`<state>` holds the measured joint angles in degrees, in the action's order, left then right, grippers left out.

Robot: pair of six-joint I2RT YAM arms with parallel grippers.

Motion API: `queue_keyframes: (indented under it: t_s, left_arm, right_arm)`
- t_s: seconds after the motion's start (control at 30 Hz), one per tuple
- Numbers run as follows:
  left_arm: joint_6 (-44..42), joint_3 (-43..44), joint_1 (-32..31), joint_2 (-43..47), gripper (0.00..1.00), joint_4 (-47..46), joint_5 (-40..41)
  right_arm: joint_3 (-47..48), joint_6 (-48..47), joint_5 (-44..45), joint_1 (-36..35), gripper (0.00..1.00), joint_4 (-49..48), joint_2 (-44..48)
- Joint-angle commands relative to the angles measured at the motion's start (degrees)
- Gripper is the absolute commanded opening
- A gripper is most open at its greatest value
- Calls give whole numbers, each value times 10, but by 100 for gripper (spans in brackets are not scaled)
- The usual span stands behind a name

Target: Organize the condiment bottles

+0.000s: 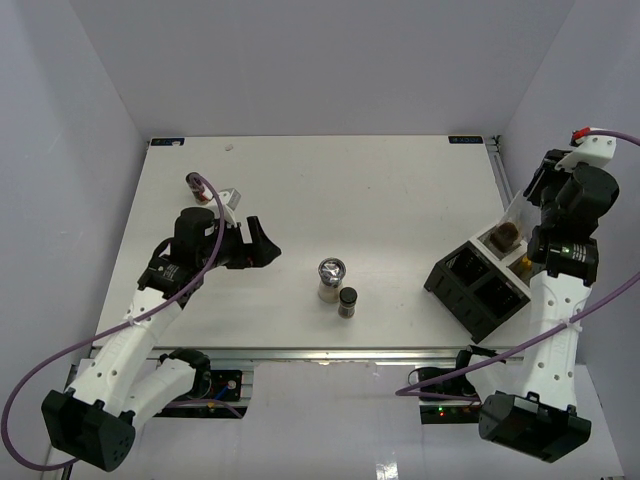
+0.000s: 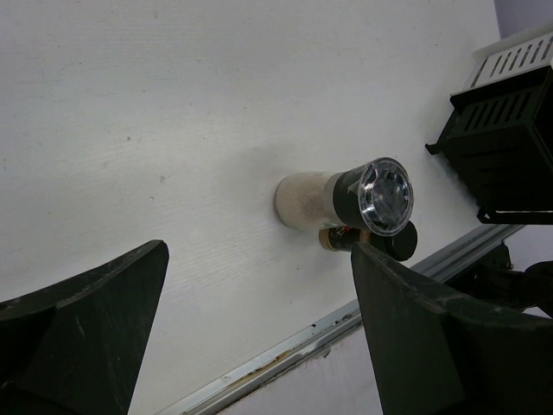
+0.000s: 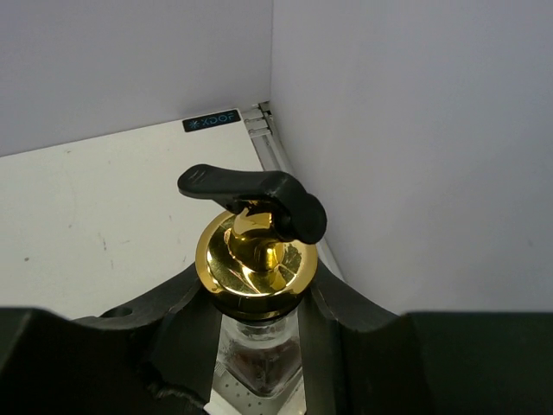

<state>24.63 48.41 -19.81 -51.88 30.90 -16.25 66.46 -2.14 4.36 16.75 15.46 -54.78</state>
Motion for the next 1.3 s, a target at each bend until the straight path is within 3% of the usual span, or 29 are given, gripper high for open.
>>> queue_keyframes:
  t_s: [0.0,0.6,0.9,1.17,1.27]
  left_arm:
    - [-9,-5,3,-6,98,-22,-15]
    - [-25,5,2,-15,98,-3,-15]
    - [-19,13,3,-10,98,-9,-12]
    - [-18,26,2,5,98,8,-14]
    - [-18,26,3,18,98,15,-11]
  right_arm:
    - [-9,9,-61,7,8,-84,7]
    - [-109,0,-104,11,9,-131,-1]
    - [-161,-6,-74,10,33,-148,14]
    - [-164,6,-70,10,48,-136,15]
    - [-157,12,-77,10,60,-124,14]
